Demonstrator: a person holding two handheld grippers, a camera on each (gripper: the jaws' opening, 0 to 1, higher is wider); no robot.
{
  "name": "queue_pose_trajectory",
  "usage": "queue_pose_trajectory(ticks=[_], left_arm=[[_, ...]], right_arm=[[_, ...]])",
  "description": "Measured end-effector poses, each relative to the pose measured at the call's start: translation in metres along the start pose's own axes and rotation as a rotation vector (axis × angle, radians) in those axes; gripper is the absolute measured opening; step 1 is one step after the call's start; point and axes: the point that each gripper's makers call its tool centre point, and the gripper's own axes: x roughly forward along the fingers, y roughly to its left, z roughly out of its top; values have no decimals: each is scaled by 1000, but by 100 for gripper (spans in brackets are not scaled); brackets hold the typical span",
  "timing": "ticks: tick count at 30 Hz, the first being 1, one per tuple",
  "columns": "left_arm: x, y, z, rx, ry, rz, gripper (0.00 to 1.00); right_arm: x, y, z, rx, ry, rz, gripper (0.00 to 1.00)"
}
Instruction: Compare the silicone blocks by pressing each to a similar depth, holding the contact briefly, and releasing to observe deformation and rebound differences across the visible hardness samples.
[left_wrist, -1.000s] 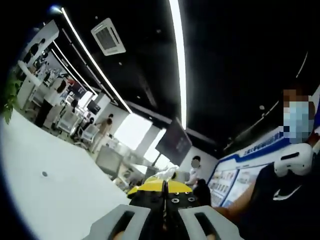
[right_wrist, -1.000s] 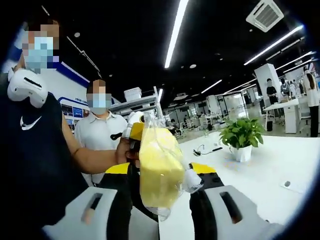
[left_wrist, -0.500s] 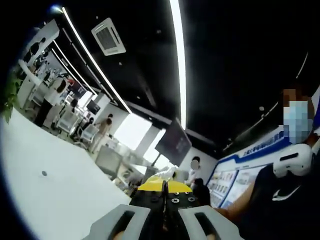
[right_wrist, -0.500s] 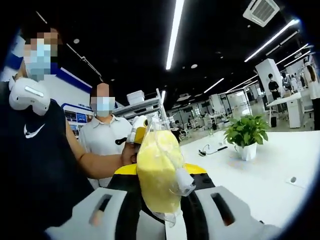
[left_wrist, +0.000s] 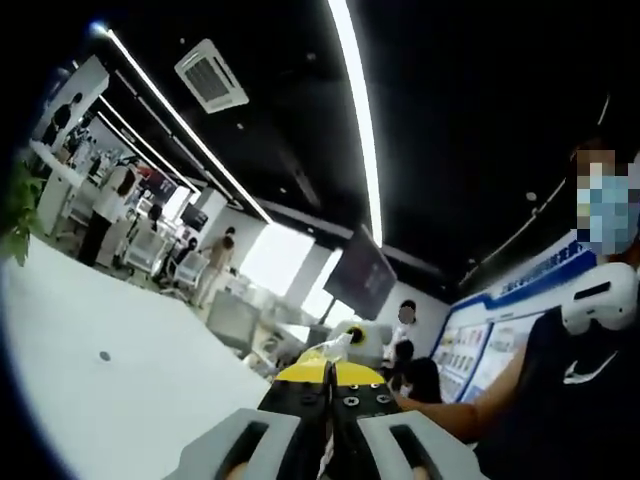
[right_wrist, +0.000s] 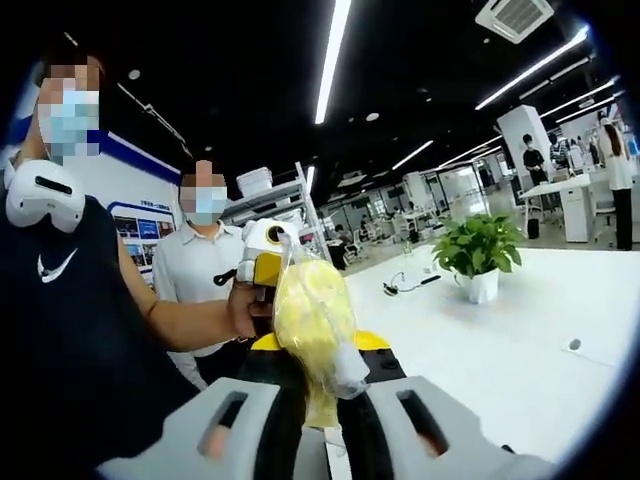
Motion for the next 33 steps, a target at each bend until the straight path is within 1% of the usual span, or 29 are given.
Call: queue_pose_trajectory(ticks=[9, 12, 13, 18, 20, 23, 27, 31, 33], left_arm=[[3, 2, -1, 76, 5, 27, 0], [4, 3, -1, 106, 4, 34, 0], [4, 3, -1, 128, 3, 33, 0], [4, 6, -2, 136, 15, 58, 0], [3, 7, -2, 111, 30, 61, 0], [2, 8, -1, 134, 30, 81, 0], [0, 13, 2, 132, 20, 109, 0], [-2, 13, 3, 109, 18, 109, 0], [-2, 13, 2, 122, 24, 114, 0]], right_arm=[[-3, -2, -1, 15, 5, -15, 2], [-3, -4, -1, 19, 9, -19, 2], [-4, -4, -2, 20, 10, -18, 2], [-4, -4, -3, 21, 25, -20, 1], [-3, -3, -4, 19, 32, -16, 1], [-1, -2, -4, 18, 36, -12, 1], [3, -1, -3, 22, 37, -8, 1], [4, 1, -3, 18, 43, -3, 1], [4, 2, -3, 8, 47, 2, 1]])
